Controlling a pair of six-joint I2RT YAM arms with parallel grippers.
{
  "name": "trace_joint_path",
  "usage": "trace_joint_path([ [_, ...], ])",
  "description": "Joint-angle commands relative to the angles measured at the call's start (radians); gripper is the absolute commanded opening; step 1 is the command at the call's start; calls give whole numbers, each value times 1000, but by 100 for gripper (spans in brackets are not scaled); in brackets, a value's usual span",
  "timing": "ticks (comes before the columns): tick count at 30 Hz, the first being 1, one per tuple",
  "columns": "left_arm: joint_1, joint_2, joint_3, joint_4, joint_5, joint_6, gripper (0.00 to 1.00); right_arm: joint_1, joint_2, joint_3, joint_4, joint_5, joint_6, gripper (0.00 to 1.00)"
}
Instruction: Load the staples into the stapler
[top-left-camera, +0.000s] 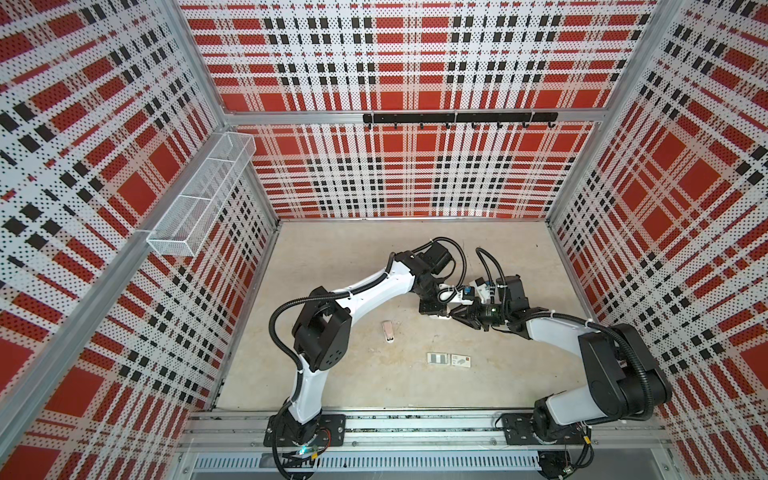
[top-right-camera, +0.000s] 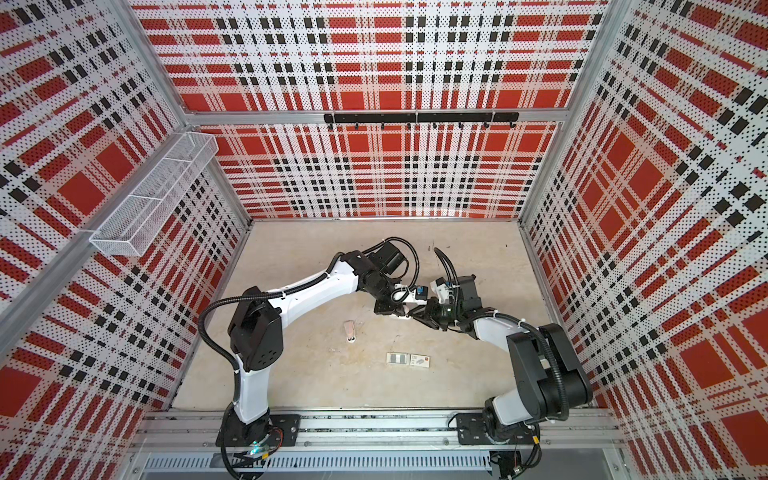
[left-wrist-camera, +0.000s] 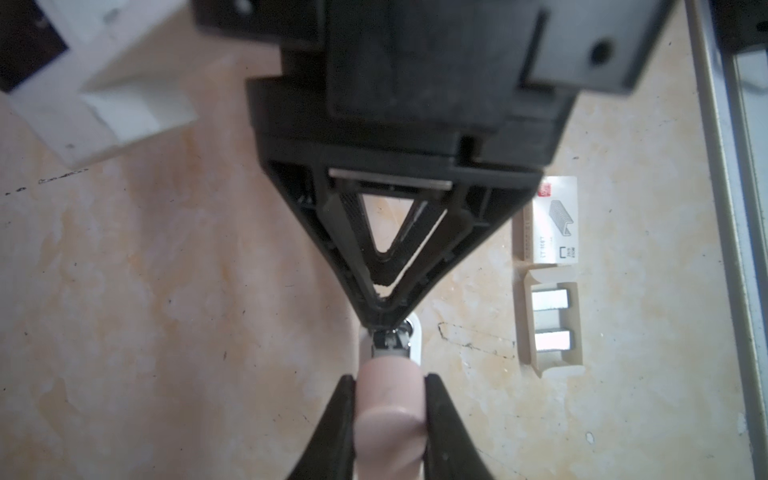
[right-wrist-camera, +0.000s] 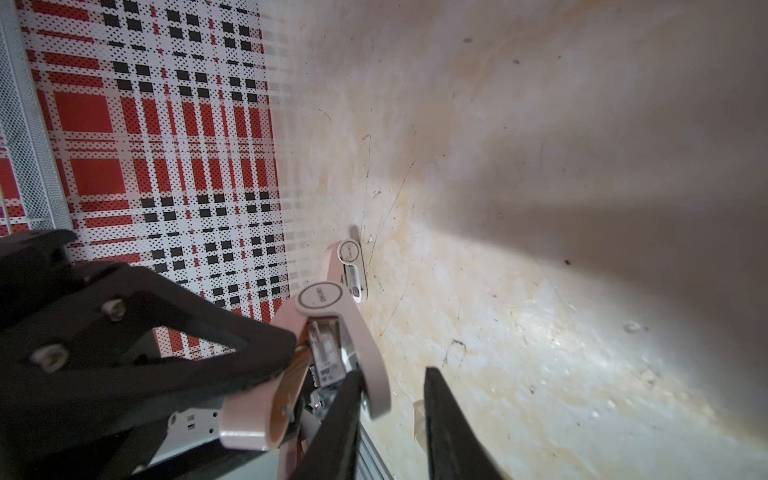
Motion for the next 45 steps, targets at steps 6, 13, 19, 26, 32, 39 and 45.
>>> trace_joint_path([
  [6, -7, -56, -4, 41, 61, -49, 18, 8, -18, -43, 124, -30, 41, 27],
  [13, -3, -63, -1, 53, 87, -79, 17, 8, 12, -62, 189, -42, 67, 20],
  [19, 2, -71, 7, 67, 118, -111, 17, 9, 30, -82, 266, -50, 107, 16],
  [26, 7, -84, 34, 103, 158, -171, 16, 20, 8, -95, 280, -39, 116, 16],
  [32, -9, -88, 33, 134, 170, -203, 16, 33, -6, -93, 293, -27, 125, 17],
  [39, -25, -88, 23, 162, 173, -226, 16, 42, -12, -109, 353, -22, 156, 18],
  [45, -23, -90, 6, 180, 169, -234, 16, 41, -39, -125, 335, -5, 153, 23],
])
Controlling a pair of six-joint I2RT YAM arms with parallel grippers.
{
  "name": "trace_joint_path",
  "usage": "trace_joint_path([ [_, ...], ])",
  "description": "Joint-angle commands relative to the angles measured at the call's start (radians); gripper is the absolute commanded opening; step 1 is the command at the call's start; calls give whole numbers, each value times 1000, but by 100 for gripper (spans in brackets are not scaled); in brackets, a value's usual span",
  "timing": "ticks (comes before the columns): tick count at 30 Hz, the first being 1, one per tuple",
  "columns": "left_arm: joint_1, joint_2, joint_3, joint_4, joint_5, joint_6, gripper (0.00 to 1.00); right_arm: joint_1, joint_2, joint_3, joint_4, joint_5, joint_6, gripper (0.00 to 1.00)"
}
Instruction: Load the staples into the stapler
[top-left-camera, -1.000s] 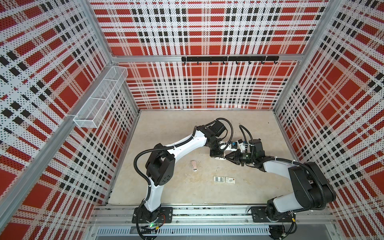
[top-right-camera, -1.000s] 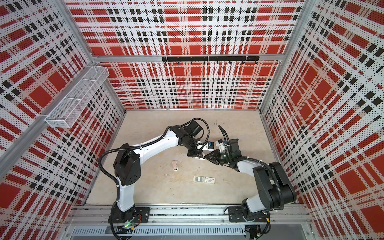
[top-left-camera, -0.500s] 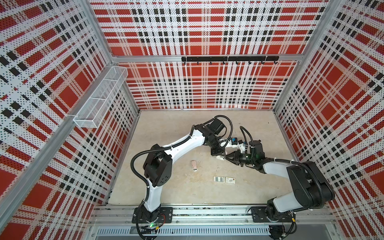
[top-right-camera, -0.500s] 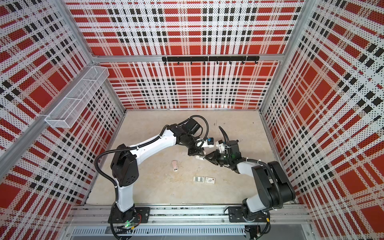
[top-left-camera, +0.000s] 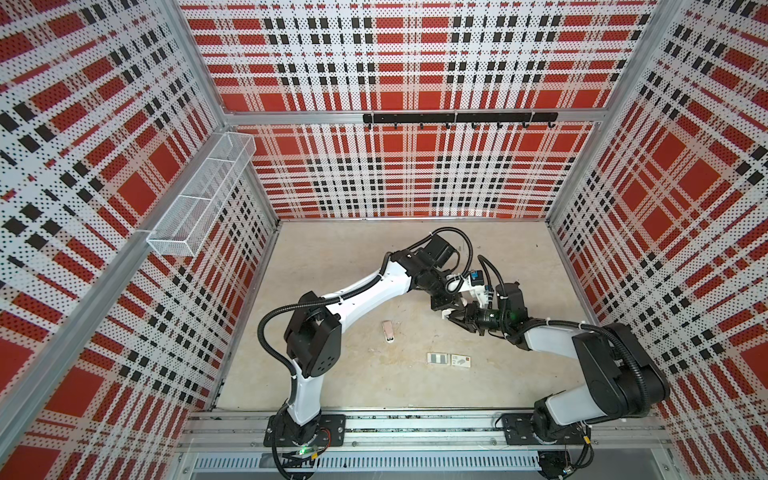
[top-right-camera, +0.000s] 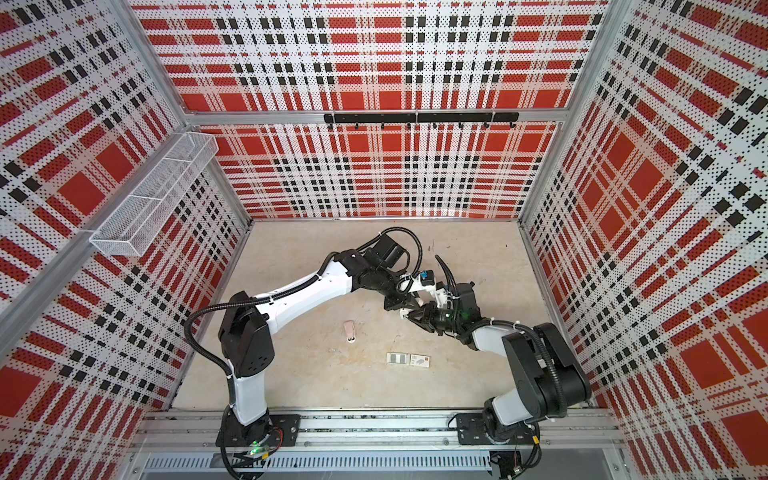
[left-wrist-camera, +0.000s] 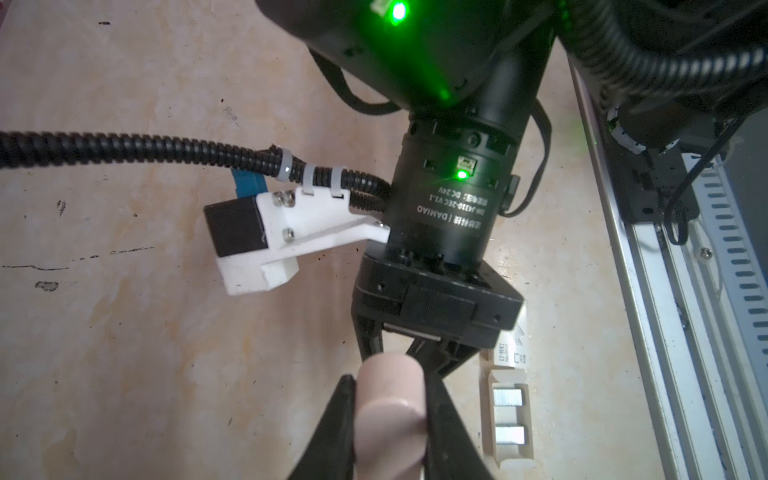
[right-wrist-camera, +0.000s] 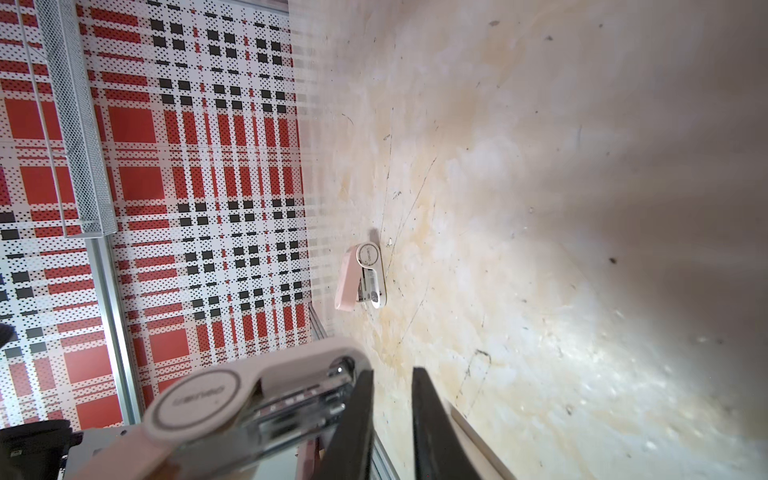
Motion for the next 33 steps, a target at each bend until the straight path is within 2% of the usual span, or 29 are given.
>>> trace_joint_path([
  [1, -1, -27, 1, 33, 14, -14, 16, 6, -53, -9, 41, 10, -8, 26],
  [4, 19, -36, -17, 46, 21, -27, 16, -13, -102, -4, -144, 84, -89, 30],
  [6, 44, -43, -25, 51, 51, -44, 16, -42, -148, -22, -206, 112, -120, 32],
  [9, 86, -32, -11, 37, 137, -76, 15, -83, -247, -49, -258, 119, -171, 34],
  [11, 114, -25, -3, 19, 207, -91, 17, -84, -330, -39, -342, 137, -249, 38],
  [15, 137, -21, 1, -3, 306, -101, 17, -81, -463, -50, -301, 37, -291, 48],
  [18, 145, -7, 22, -46, 386, -99, 16, -76, -530, -25, -303, 7, -316, 52],
  [24, 157, 54, 92, -161, 569, -91, 17, -28, -543, 63, -385, 57, -413, 55],
  [27, 158, 71, 109, -182, 618, -100, 17, 5, -532, 89, -406, 91, -437, 55],
  [33, 160, 89, 142, -219, 667, -101, 18, 35, -521, 101, -373, 75, -422, 55],
])
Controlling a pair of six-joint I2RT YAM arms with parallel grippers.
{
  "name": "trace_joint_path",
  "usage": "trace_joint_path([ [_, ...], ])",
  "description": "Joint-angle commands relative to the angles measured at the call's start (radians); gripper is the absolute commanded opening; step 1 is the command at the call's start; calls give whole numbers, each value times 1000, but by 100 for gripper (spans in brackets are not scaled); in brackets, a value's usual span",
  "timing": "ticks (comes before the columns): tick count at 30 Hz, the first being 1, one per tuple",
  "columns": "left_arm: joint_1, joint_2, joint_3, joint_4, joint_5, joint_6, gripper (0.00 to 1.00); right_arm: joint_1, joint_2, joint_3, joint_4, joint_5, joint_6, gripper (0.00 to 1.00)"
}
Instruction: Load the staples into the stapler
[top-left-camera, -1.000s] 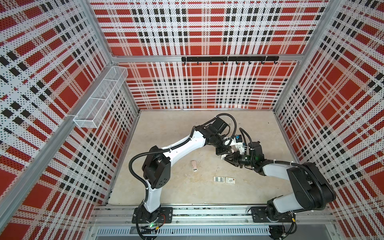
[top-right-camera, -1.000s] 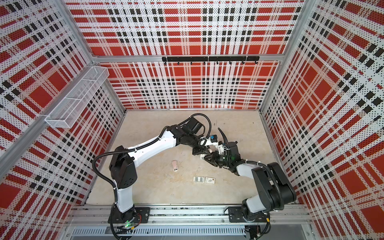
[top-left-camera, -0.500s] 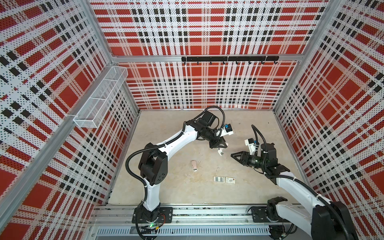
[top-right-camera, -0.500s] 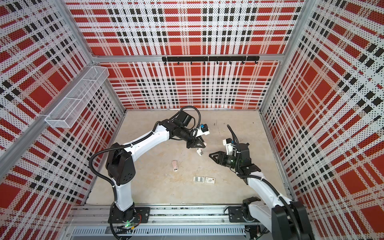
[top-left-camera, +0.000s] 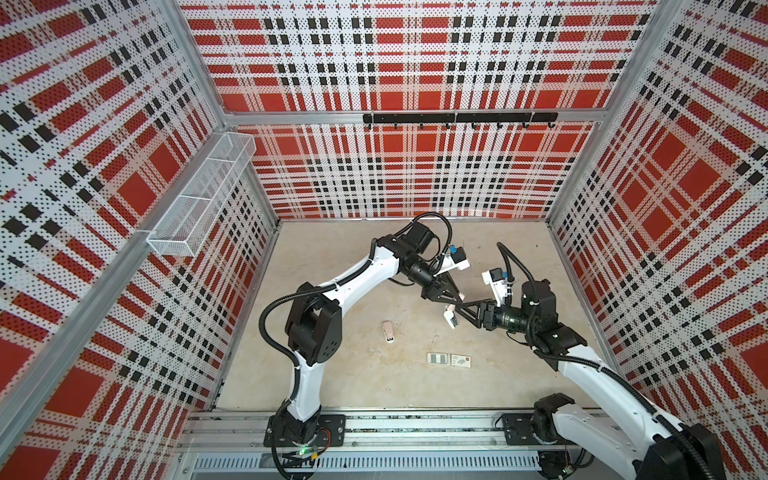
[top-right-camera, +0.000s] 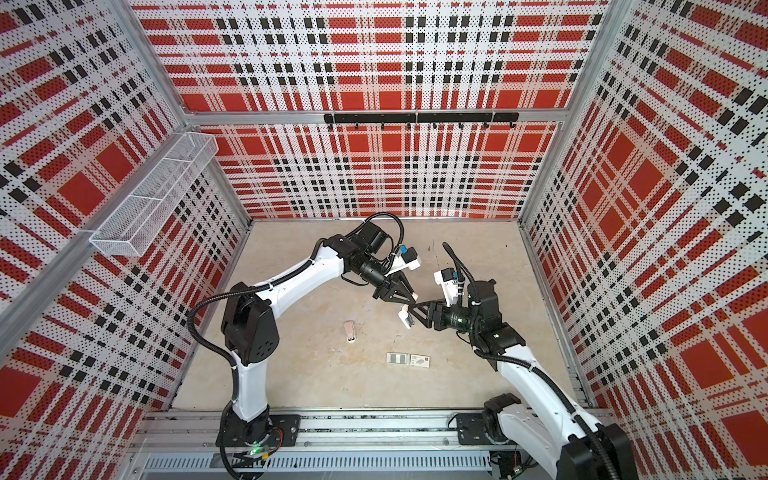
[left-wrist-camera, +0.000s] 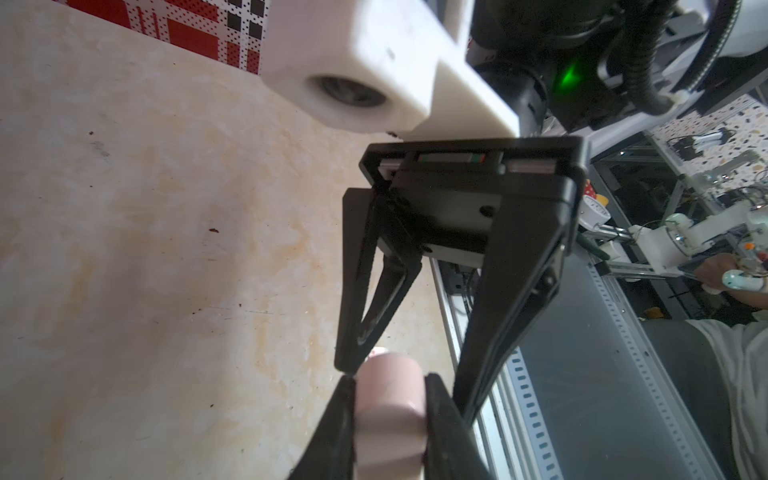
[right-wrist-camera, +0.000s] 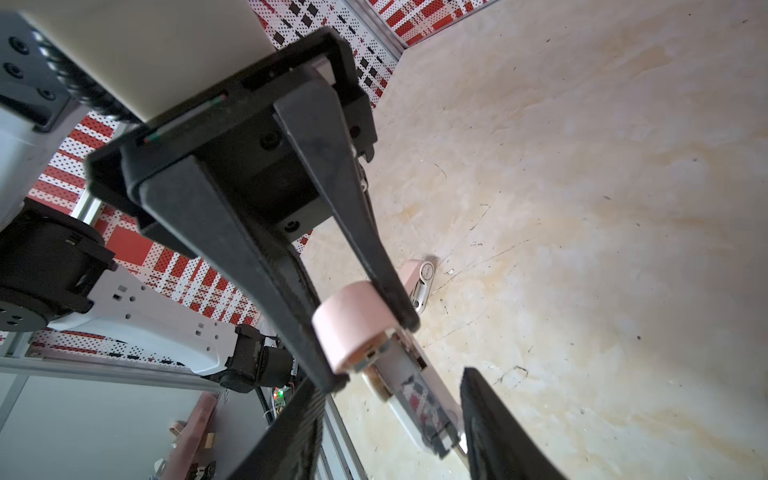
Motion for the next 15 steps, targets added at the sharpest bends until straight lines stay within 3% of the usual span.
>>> trace_joint_path([
  [1, 9, 22, 56, -56, 93, -1, 18, 16, 16, 30, 30, -1, -21, 55],
  [15, 3, 75, 131, -126, 198, -2, 18, 55, 54, 22, 151, -31, 48, 42],
])
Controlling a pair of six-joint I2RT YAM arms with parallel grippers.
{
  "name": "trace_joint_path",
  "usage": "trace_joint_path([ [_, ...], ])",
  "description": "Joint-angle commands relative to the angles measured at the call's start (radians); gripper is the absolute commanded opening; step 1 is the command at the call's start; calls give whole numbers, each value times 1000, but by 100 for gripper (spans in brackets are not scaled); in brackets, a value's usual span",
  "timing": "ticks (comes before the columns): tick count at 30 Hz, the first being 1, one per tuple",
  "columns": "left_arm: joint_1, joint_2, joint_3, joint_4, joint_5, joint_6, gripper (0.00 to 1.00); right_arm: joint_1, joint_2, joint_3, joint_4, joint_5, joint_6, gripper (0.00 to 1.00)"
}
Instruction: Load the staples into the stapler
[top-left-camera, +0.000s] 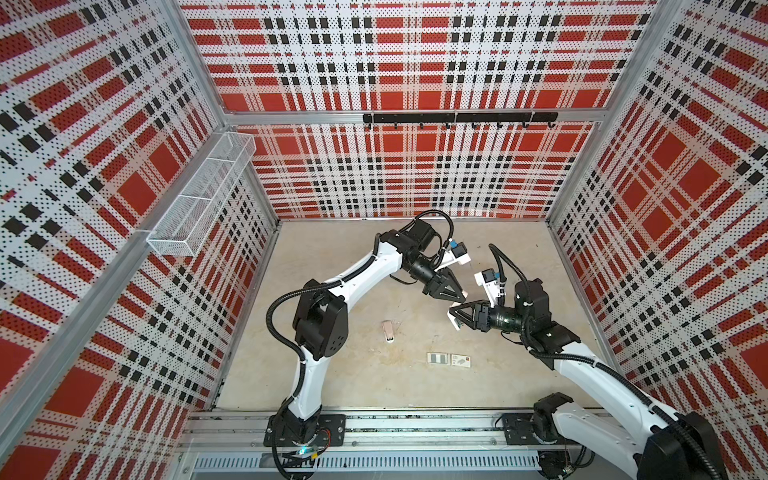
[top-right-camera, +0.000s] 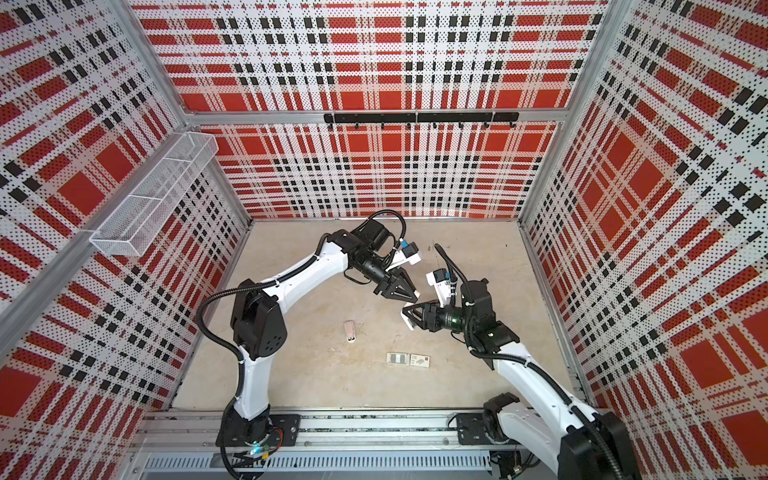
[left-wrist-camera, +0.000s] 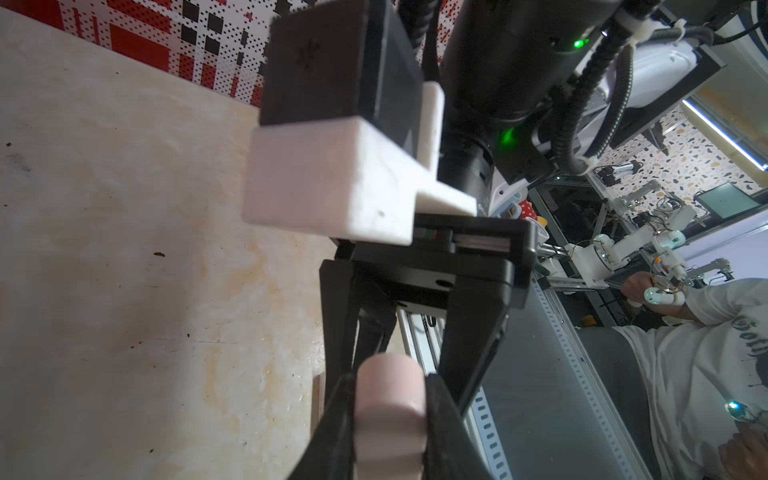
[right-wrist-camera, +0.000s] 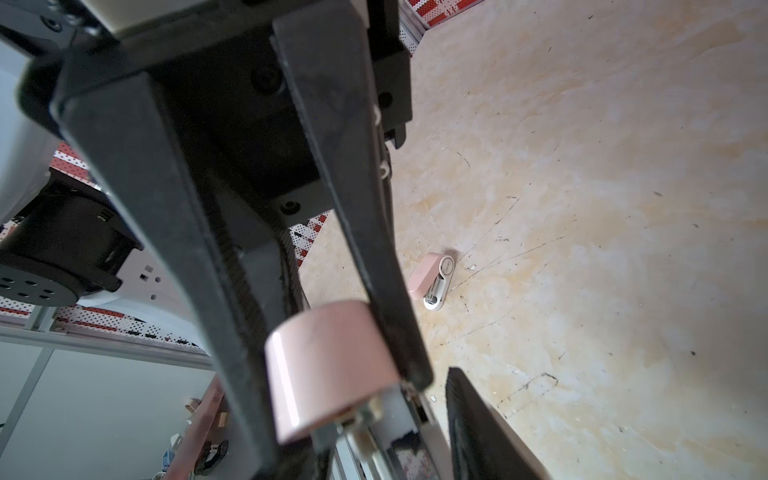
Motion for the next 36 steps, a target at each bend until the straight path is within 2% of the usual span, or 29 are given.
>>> trace_joint_path([
  [1, -1, 13, 33, -36, 67, -3, 18, 8, 16, 23, 81, -14, 20, 42],
  [8, -3, 7, 34, -45, 92, -3, 19, 18, 9, 7, 112, -14, 40, 38],
  [17, -5, 1, 33, -49, 104, -6, 22, 19, -8, -14, 128, 0, 55, 21],
  [24, 3, -5, 38, -52, 92, -1, 41, 19, -8, -6, 102, 26, 40, 13],
  [26, 9, -8, 39, -52, 85, 2, 49, 19, -4, 0, 91, 29, 33, 11],
  [28, 16, -13, 38, -52, 80, 7, 50, 19, -1, 5, 76, 39, 25, 10],
  [32, 35, -19, 33, -54, 61, 14, 65, 19, 14, 22, 47, 64, 7, 9],
  [36, 69, -35, 14, -54, 39, 22, 67, 19, 30, 41, -15, 115, -33, 10],
])
